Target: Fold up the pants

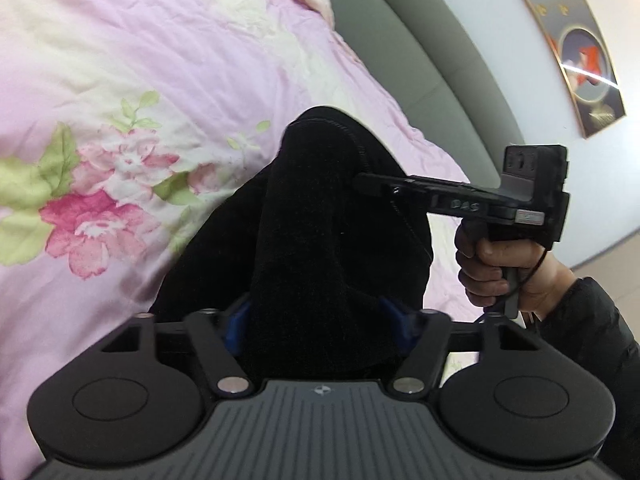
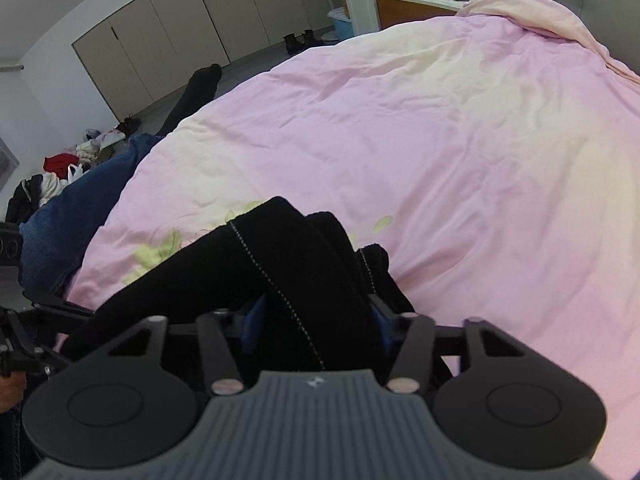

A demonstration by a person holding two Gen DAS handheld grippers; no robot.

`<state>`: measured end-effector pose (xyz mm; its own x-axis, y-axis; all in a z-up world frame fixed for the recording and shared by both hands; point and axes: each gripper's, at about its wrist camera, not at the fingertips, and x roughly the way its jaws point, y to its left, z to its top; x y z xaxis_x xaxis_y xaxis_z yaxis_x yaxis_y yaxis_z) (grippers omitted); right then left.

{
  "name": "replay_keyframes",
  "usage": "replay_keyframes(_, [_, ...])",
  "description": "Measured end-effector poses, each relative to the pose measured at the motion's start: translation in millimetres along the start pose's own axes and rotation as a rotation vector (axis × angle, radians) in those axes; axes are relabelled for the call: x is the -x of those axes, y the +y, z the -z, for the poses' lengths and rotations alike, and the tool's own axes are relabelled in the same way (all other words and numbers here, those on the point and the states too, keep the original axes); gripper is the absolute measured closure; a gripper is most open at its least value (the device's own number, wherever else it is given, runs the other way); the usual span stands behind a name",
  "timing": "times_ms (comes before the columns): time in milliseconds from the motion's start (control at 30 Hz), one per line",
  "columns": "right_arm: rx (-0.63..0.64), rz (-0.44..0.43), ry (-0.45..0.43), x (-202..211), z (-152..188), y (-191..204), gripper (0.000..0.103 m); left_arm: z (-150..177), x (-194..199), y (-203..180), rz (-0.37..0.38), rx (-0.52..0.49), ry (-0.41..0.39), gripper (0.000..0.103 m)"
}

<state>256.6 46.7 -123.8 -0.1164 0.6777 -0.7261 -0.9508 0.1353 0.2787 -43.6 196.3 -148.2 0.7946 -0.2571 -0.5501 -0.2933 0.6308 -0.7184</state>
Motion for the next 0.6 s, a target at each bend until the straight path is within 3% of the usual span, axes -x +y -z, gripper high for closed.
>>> replay_keyframes(67, [-0.018,-0.018,-0.023,8,7,-3,0.080,0,1,-1,0.018,-0.048,0.019,0.054])
replay_keyframes(233, [-0.084,-0.091,-0.115,44,31,-12,0.093,-2,7,8,0.139,0.020,0.039,0.065])
replay_keyframes(467, [-0.186,-0.207,-0.266,106,54,-15,0.093,-17,36,-27,0.328,-0.141,0.099,0.066])
replay_keyframes(600, [-0.214,-0.194,-0.294,108,45,-11,0.093,-35,41,-11,0.275,-0.102,0.089,0.068])
